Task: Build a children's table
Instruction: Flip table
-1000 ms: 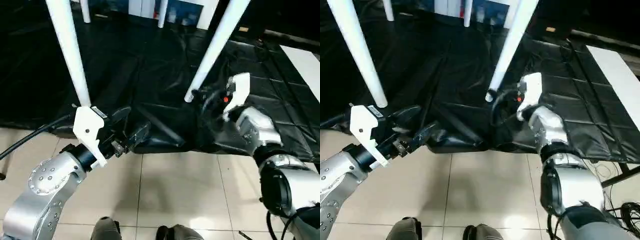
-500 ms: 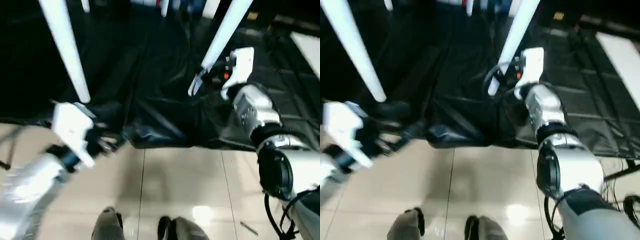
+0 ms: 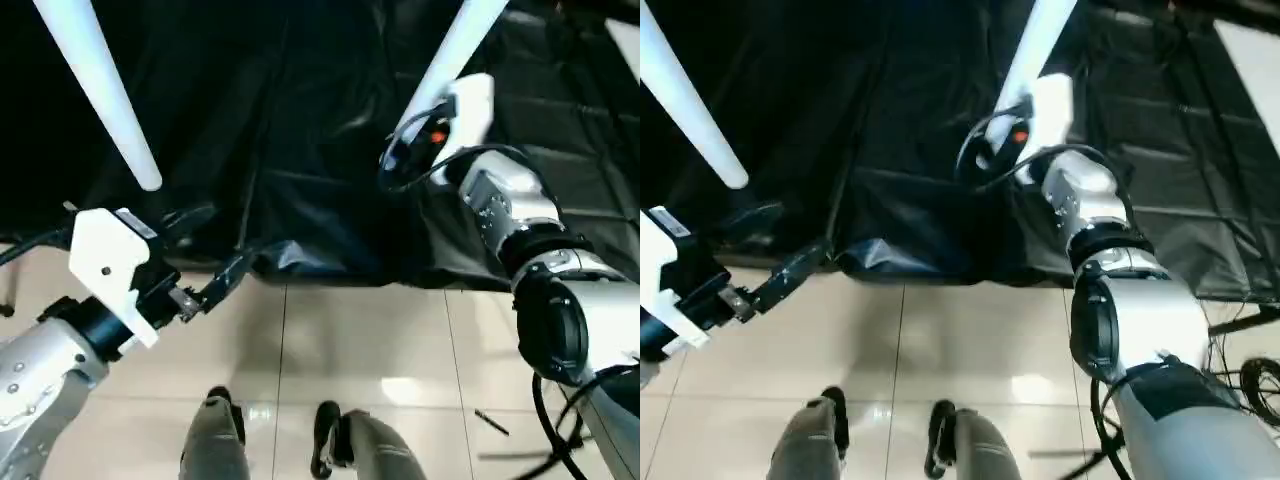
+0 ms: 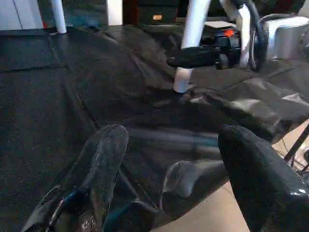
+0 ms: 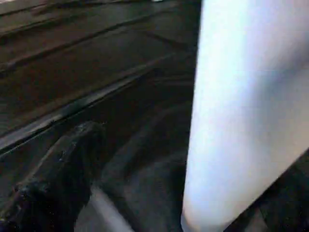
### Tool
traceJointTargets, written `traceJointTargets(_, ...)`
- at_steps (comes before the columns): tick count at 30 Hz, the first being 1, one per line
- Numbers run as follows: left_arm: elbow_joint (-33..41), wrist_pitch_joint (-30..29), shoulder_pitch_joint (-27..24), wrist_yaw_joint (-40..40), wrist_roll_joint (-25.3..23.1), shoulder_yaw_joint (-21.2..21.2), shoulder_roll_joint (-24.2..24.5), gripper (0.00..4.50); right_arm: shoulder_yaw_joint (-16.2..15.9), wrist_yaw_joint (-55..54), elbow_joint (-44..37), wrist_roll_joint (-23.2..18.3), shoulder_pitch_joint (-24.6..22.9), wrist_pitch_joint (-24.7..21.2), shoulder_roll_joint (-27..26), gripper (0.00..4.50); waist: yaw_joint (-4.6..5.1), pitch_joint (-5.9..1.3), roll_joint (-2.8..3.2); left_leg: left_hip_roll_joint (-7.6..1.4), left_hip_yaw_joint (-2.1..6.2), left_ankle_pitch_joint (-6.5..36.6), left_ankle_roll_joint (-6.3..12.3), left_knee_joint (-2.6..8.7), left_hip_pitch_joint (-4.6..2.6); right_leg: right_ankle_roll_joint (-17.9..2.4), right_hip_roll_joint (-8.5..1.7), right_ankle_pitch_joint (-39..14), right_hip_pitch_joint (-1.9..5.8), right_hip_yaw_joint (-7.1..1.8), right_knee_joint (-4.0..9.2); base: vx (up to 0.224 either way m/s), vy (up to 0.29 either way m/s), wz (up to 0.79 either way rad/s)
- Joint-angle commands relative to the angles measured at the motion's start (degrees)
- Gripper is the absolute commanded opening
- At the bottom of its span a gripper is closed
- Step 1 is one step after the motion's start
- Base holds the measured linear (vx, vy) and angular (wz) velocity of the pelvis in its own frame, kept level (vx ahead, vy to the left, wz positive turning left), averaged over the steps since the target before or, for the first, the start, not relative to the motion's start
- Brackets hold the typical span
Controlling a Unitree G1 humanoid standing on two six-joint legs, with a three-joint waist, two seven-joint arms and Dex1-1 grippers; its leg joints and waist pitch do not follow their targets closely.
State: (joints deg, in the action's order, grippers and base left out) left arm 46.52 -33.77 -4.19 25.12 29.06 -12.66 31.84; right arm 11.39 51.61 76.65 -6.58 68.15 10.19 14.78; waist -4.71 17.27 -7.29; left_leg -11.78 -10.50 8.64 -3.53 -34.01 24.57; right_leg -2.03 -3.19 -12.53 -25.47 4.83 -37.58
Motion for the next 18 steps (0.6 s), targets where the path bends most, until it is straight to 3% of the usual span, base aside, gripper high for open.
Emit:
traceJointTargets(1, 1.6, 0.0, -0.9, 0.4, 0.0, 0.7, 0.0, 3.54, -0.4, 4.0, -1.0, -0.2, -0.2, 0.6, 0.8, 4.47, 0.18, -4.56, 1.38, -2.50, 0.79, -2.5, 7.61, 3.17, -2.86, -18.4, -5.50, 7.0, 3.76, -4.18, 3.09, 0.000, 0.000, 0.00)
traceJointTargets(5, 1.0, 1.0, -0.7, 0.4, -0.6, 1.6, -0.3, 3.54, -0.2, 8.9, -1.9, -1.0, -1.7, 1.3, 1.3, 4.47, 0.33, -4.59, 1.47, -2.56, 0.75, -2.7, 7.51, 3.16, -2.97, -18.9, -5.52, 7.0, 3.73, -4.22, 3.07, 0.000, 0.000, 0.00)
traceJointTargets(6, 0.5, 1.6, -0.6, 0.5, -0.9, 2.1, -0.6, 3.54, -0.1, 11.1, -2.5, -1.5, -2.6, 1.7, 1.5, 4.47, 0.43, -5.18, 1.39, -2.54, 0.70, -2.9, 7.60, 3.04, -3.08, -19.1, -5.48, 7.5, 4.01, -4.23, 2.96, 0.000, 0.000, 0.00)
traceJointTargets(8, -0.4, 2.5, -0.3, 0.5, -1.4, 2.9, -1.0, 3.54, -0.1, 15.2, -3.6, -2.2, -4.1, 1.9, 1.7, 4.47, 0.61, -5.79, 1.41, -2.57, 0.68, -4.7, 8.32, 2.80, -3.10, -19.6, -5.42, 9.9, 4.17, -4.20, 2.62, 0.000, 0.000, 0.00)
traceJointTargets(9, -0.8, 2.9, -0.2, 0.6, -1.7, 3.3, -1.1, 3.54, 0.0, 16.6, -3.8, -2.3, -4.5, 2.0, 1.8, 4.47, 0.62, -5.71, 1.32, -2.57, 0.64, -4.9, 8.65, 2.76, -3.06, -19.6, -5.45, 10.5, 4.13, -4.24, 2.61, 0.000, 0.000, 0.00)
traceJointTargets(12, -3.8, 4.9, 1.4, 1.1, -2.9, 4.9, -1.9, 3.54, 0.3, 21.1, -6.8, -3.9, -7.3, 1.9, 1.0, 4.47, 0.72, -6.76, 1.59, -2.53, 0.61, -6.2, 9.95, 2.43, -3.09, -20.6, -5.42, 12.7, 4.43, -4.22, 2.23, 0.000, 0.000, 0.00)
traceJointTargets(14, -4.6, 5.4, 1.8, 1.2, -3.3, 5.3, -2.0, 3.54, 0.2, 21.6, -7.4, -4.1, -7.9, 2.2, 0.6, 4.47, 0.79, -6.88, 1.55, -2.65, 0.62, -5.5, 9.79, 2.49, -3.08, -20.9, -5.53, 11.9, 4.44, -4.21, 2.26, 0.000, 0.000, 0.00)
traceJointTargets(15, -6.0, 6.1, 3.0, 1.3, -3.7, 6.0, -2.4, 3.54, 0.2, 22.0, -8.6, -4.8, -9.0, 1.8, -0.5, 4.47, 0.91, -7.30, 1.65, -2.63, 0.63, -5.0, 9.54, 2.43, -3.10, -21.2, -5.58, 11.3, 4.52, -4.22, 2.25, 0.000, 0.000, 0.00)
traceJointTargets(18, -7.5, 6.8, 4.3, 1.4, -4.3, 6.8, -2.8, 3.54, -0.1, 21.8, -11.4, -5.6, -11.2, 1.6, -2.4, 4.47, 1.04, -7.54, 1.73, -2.74, 0.63, -2.1, 7.92, 2.63, -3.13, -20.9, -5.93, 7.7, 4.70, -4.36, 2.47, 0.000, 0.000, 0.00)
